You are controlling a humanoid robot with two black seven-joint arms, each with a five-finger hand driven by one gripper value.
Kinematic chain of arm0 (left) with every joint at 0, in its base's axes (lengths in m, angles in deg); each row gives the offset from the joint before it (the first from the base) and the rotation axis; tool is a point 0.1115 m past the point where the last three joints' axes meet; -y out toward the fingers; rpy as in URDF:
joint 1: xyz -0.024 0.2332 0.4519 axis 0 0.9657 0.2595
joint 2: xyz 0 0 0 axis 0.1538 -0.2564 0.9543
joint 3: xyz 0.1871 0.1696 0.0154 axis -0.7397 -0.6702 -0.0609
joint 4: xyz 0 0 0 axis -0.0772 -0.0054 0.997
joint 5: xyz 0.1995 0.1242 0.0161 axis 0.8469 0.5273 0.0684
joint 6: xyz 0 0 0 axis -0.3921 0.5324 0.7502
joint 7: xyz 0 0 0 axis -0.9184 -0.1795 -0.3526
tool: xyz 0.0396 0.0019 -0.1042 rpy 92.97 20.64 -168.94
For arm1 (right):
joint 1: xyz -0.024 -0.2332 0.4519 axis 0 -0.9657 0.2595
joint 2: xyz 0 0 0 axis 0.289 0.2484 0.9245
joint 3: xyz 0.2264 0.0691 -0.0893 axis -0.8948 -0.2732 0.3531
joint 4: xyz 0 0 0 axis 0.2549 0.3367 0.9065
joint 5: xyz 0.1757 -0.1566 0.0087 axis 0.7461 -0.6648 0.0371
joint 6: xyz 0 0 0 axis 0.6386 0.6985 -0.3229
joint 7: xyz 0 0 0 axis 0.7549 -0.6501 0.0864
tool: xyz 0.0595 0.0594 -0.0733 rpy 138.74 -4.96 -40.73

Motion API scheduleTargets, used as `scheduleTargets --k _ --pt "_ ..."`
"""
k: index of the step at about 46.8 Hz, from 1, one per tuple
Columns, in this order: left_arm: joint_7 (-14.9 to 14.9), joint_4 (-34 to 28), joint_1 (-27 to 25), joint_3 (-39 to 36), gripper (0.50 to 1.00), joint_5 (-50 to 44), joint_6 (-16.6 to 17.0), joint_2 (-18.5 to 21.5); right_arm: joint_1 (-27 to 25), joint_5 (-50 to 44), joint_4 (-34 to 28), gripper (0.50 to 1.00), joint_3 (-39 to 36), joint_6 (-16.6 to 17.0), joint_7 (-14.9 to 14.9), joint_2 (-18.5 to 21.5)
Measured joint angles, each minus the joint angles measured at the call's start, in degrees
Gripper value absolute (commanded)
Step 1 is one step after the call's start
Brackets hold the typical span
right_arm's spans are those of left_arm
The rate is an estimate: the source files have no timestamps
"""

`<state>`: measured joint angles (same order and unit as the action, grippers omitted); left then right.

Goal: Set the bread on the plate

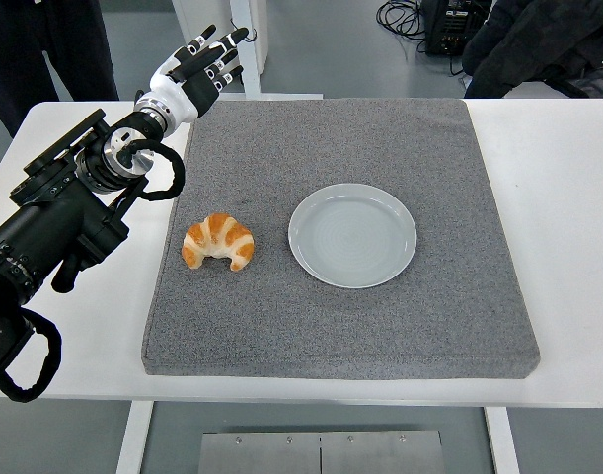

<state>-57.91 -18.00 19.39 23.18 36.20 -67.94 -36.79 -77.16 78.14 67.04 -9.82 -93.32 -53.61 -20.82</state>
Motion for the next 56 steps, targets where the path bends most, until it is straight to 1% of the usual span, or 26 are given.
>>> scheduleTargets --k 15,33,43,46,49,51,53,56 --pt "-0.4 0.0 0.2 -0.1 0.999 0.5 0.0 -0.1 0.0 0.0 0.0 1.000 0.0 0.0 0.0 0.0" --pt "-0.1 0.0 -0.2 -1.0 0.999 0.3 0.6 0.4 0.0 0.0 0.0 1.000 0.0 0.0 0.0 0.0" --pt "-0.2 -0.3 -1.7 -6.5 1.000 0.8 0.0 3.8 0.0 0.0 0.0 1.000 0.0 0.0 0.0 0.0" --pt "-0.1 -2.5 -1.8 -7.2 0.999 0.9 0.0 4.9 0.0 0.0 0.0 1.000 0.0 0.0 0.0 0.0" --pt "0.0 -6.9 -1.5 -7.9 1.000 0.9 0.3 7.5 0.0 0.0 0.0 1.000 0.0 0.0 0.0 0.0" --pt "0.1 -10.9 -1.0 -8.6 0.999 0.9 0.7 9.6 0.0 0.0 0.0 1.000 0.0 0.0 0.0 0.0" --pt "0.1 -14.2 -0.7 -9.6 0.999 0.9 1.5 11.2 0.0 0.0 0.0 1.000 0.0 0.0 0.0 0.0" --pt "0.1 -17.8 -0.5 -11.3 0.999 0.9 3.6 13.2 0.0 0.0 0.0 1.000 0.0 0.0 0.0 0.0"
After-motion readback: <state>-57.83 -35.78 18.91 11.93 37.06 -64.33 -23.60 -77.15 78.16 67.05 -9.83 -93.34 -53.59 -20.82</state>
